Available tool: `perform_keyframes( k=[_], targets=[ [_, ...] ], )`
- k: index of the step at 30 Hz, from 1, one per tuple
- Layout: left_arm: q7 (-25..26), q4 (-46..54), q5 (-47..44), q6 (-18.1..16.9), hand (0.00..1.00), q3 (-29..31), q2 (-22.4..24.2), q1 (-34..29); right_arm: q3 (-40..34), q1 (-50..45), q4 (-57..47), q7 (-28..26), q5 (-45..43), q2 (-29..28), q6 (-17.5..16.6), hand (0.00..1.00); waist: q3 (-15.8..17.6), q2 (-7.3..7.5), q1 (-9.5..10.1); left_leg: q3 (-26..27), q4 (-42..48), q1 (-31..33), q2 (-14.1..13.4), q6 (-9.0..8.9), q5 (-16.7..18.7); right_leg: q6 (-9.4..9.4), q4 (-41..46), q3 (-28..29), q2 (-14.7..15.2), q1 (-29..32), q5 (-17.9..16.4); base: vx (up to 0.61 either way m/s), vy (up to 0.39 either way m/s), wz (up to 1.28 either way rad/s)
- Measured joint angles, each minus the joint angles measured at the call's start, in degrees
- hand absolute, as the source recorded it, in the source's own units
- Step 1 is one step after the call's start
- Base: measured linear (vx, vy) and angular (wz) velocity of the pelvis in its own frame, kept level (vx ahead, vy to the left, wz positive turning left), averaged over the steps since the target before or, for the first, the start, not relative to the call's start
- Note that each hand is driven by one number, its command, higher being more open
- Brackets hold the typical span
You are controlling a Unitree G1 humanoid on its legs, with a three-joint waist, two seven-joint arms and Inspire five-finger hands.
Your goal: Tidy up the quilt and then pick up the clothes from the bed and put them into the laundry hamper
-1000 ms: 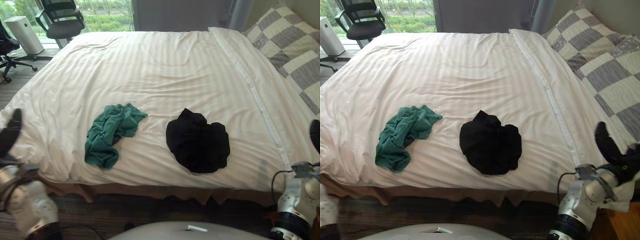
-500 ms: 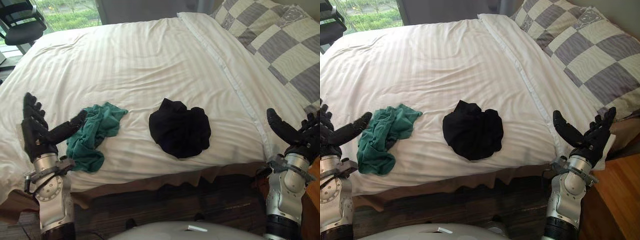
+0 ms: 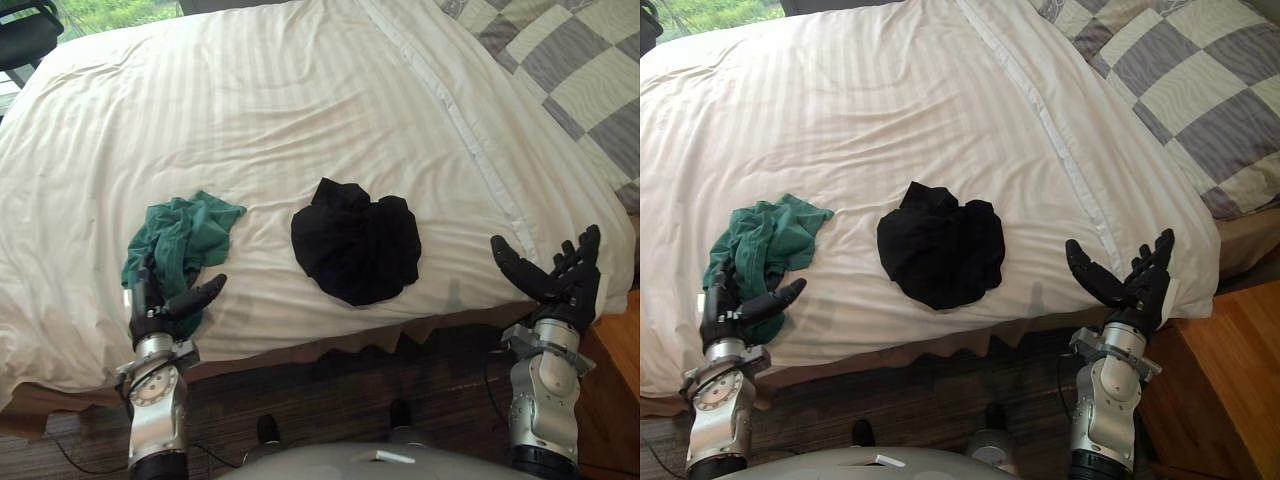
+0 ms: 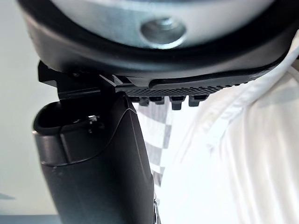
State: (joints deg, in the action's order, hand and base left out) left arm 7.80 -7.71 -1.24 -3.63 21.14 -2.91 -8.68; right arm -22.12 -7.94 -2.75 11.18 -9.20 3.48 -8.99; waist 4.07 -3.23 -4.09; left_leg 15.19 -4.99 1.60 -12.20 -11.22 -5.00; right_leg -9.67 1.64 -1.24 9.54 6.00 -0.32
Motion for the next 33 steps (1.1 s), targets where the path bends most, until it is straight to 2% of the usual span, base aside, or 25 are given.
perform_keyframes(
  k=[5,10,11,15,17,21,25,30,33],
  targets=[
    [1.69,-2.70,0.06,-0.19,1.00,1.07,0.32,2.06,1.42,-0.83,-1.46,-0.39,-0.11,-2.58,0.31,1.00,0.74,0.28,-0.57,0.64,-0.02,1.16,-0.02,0.11,-0.12,-0.11,0.00,0.38,-0.01,1.38,0.47,-0.02,-0.002,-0.05],
    [4.40,-9.08,-1.43,-4.03,1.00,2.68,0.13,8.45,5.13,-0.69,-7.63,-0.54,-0.45,-3.44,0.33,1.00,3.34,0.25,-0.16,1.92,-0.13,4.62,-0.20,0.21,-0.92,-0.23,-1.00,1.85,-0.29,5.31,2.38,-0.07,-0.008,-0.12],
    [4.56,-9.64,-1.47,-4.43,0.00,2.99,0.10,9.03,5.46,-0.66,-8.03,-0.55,-0.46,-3.37,0.33,1.00,3.43,0.25,-0.09,1.97,-0.14,5.17,-0.30,0.20,-1.06,-0.16,-0.99,1.96,-0.42,5.89,2.53,-0.06,-0.027,-0.12],
    [5.67,-13.78,-5.30,-7.74,0.00,4.58,-0.42,11.81,7.31,-0.12,-8.76,-0.52,-0.83,-3.31,0.26,1.00,3.84,0.29,0.95,3.10,-0.11,7.13,-0.65,0.17,-1.65,-0.10,-0.99,3.14,-0.94,8.82,3.31,-0.02,-0.027,-0.15],
    [6.13,-15.49,-6.38,-8.39,0.00,5.83,-0.95,12.64,7.89,-0.15,-8.76,-0.46,-1.38,-3.32,0.26,1.00,3.96,0.31,0.98,3.25,-0.12,7.06,-0.60,0.17,-1.74,-0.12,-0.99,3.16,-0.88,8.83,3.35,0.00,0.000,0.00],
    [5.81,-19.58,-9.99,-9.08,0.00,5.85,-4.85,14.15,10.23,-0.12,-8.76,-0.62,-1.26,-3.22,0.25,1.00,4.47,1.12,1.08,2.87,-0.01,6.99,-0.39,0.24,-1.81,-0.17,-1.05,2.94,-0.62,8.49,3.38,0.00,-0.003,0.04],
    [4.49,-22.05,-10.40,-10.23,0.00,4.14,-7.81,15.53,14.94,1.18,-8.74,-1.04,0.03,-2.06,0.26,1.00,5.28,2.45,1.13,0.81,0.02,6.83,-0.16,0.40,-2.02,-0.24,-1.95,1.30,-0.21,6.53,3.43,0.00,-0.007,0.21],
    [3.46,-21.48,-10.35,-10.33,0.00,0.45,-8.43,15.49,21.00,9.02,-5.97,-2.19,5.74,3.23,0.26,1.00,5.56,2.92,1.83,-1.23,0.03,7.04,0.97,0.73,-2.25,-0.64,-2.94,-0.36,0.93,5.00,3.67,0.00,0.006,0.19],
    [2.43,-19.93,-10.41,-10.33,0.00,-1.21,-8.29,15.11,22.64,12.97,-2.56,-2.34,8.31,4.38,0.28,1.00,5.71,3.16,2.56,-2.07,0.05,7.44,1.14,0.95,-2.42,-0.64,-2.98,-1.20,1.10,4.78,3.67,0.00,-0.004,0.18]
  ],
)
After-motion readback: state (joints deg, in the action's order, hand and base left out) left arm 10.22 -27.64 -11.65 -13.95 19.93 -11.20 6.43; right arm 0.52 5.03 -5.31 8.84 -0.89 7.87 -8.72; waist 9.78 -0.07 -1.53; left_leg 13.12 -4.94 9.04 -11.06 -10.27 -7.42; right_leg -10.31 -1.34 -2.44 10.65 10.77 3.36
